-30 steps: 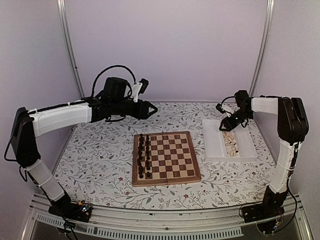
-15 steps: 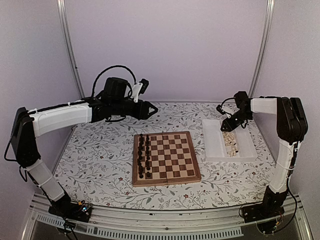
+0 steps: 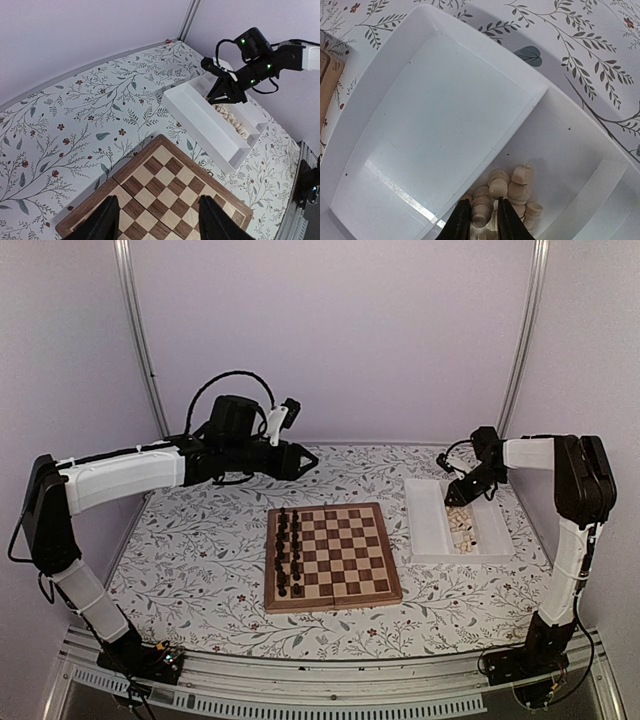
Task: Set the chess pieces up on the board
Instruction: Pick up the chess piece from the storage box.
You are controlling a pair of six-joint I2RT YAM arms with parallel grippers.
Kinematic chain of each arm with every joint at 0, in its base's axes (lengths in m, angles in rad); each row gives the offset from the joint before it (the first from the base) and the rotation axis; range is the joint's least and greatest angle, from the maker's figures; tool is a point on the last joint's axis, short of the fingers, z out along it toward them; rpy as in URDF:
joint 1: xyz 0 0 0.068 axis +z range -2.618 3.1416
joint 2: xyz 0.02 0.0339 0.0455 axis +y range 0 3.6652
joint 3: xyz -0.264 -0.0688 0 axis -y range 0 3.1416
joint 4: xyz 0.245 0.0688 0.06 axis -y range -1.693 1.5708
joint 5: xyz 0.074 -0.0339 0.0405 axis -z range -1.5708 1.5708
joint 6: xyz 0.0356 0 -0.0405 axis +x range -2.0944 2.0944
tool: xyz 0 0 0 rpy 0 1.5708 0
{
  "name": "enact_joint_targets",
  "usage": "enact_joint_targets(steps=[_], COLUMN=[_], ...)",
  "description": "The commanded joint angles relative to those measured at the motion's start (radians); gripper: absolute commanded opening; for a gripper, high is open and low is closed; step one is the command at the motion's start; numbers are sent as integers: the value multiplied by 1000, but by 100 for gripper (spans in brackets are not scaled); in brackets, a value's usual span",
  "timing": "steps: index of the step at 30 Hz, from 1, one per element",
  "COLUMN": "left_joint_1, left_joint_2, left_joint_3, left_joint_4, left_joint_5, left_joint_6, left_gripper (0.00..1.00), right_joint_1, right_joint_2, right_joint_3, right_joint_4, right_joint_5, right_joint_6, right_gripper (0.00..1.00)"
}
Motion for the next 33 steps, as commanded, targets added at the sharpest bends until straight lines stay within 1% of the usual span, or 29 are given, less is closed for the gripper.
enact_joint_targets(steps=[1,4,8,16,21,28,31,33], left_joint_1=[-21,-23,-24,-24,-24,-25,-26,-29], left_joint_2=[16,21,24,30,32,40,51,57], left_joint_3=[31,33,35,42,45,49,50,38], left_joint_4=[-5,-8,-12,-24,-27,-34,-37,-20], left_joint_5=[-10,-14,-19,-25,-28,-32,-30,-3], left_joint_6=[9,12,13,17,18,19,11,7], left_gripper=[56,56,56,56,56,57,57,56], right_joint_1=[-8,-7,-8,-8,9,76,86,89], right_joint_2=[-5,-13,-58,-207,-276,-300,-302,-308], right_joint_3=[-28,-30,-30,-29,-33,-14,4,23], right_joint_4=[19,20,16,-75,-133,-185,-218,-244], right_joint_5=[5,-3,-1,6,-47,-72,-142,-227], right_joint_6=[13,14,16,-1,-15,-27,-43,-48], right_gripper=[22,14,9,9,8,8,7,7])
